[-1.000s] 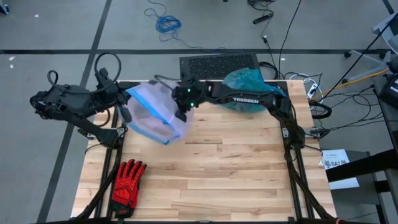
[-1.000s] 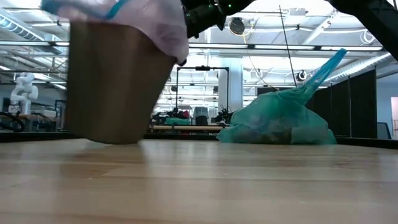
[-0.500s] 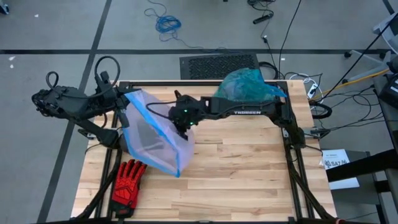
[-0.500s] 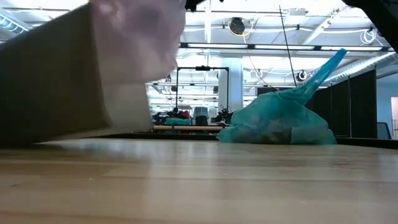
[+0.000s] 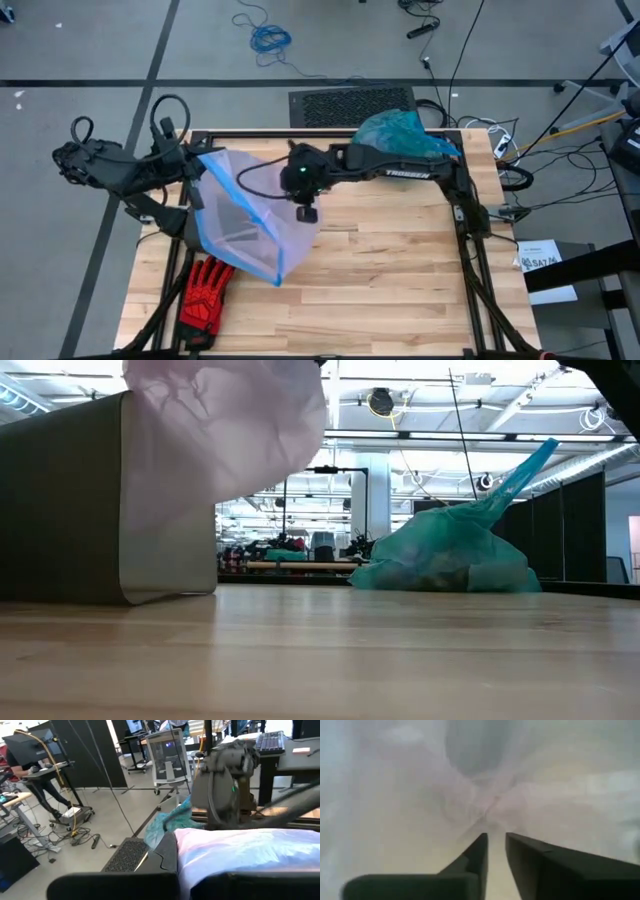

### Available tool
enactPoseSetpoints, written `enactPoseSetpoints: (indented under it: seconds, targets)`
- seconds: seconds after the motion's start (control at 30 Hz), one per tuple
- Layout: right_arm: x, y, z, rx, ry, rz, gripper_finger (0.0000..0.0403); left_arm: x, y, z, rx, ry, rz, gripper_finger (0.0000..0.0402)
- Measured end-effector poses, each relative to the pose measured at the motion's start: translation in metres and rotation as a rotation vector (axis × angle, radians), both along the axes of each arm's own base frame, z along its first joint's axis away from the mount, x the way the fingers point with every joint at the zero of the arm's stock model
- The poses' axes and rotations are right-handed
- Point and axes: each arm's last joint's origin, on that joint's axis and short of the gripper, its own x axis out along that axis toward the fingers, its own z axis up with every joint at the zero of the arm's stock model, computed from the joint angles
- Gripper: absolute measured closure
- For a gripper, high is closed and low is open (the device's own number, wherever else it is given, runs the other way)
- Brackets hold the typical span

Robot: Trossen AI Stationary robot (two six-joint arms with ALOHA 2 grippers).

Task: Place trash/remove bag and relplace
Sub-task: Put the pink trash bag into the trash bin

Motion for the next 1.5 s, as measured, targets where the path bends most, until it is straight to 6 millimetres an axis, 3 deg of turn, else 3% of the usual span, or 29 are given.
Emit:
enactPoseSetpoints:
  seconds: [0.2, 0.33, 0.5, 0.67, 0.8, 0.97, 1.17, 1.33, 1.5]
  targets:
    - [-0.039, -0.003, 0.030, -0.108, 0.110, -0.041, 0.0256, 0.000, 0.000, 0.000, 0.002, 0.005, 0.000, 0.0402]
    - [-0.079, 0.001, 0.048, -0.089, 0.250, -0.040, 0.0222, 0.000, 0.000, -0.001, 0.002, 0.006, 0.000, 0.0402]
    - [-0.106, 0.012, 0.052, -0.008, 0.395, -0.093, 0.0220, 0.000, 0.000, -0.001, 0.003, 0.006, 0.000, 0.0402]
    - [-0.110, 0.045, 0.043, 0.091, 0.410, 0.083, 0.0237, 0.000, 0.000, -0.001, 0.003, 0.007, 0.000, 0.0402]
    - [-0.112, 0.070, 0.012, 0.102, 0.341, 0.179, 0.0249, 0.000, 0.000, -0.001, 0.007, 0.013, 0.000, 0.0402]
    - [-0.128, 0.088, -0.059, 0.183, 0.166, 0.232, 0.0264, -0.001, 0.000, -0.003, 0.015, 0.029, 0.000, 0.0402]
    - [-0.128, 0.098, -0.128, 0.237, -0.313, 0.193, 0.0281, -0.001, 0.001, -0.002, 0.017, 0.027, 0.007, 0.0402]
    - [-0.106, 0.101, -0.162, 0.089, -0.535, -0.005, 0.0282, -0.001, 0.001, -0.002, 0.016, 0.023, 0.012, 0.0402]
    - [-0.056, 0.115, -0.180, 0.067, -0.573, -0.005, 0.0263, -0.001, 0.001, -0.002, 0.011, 0.021, 0.014, 0.0402]
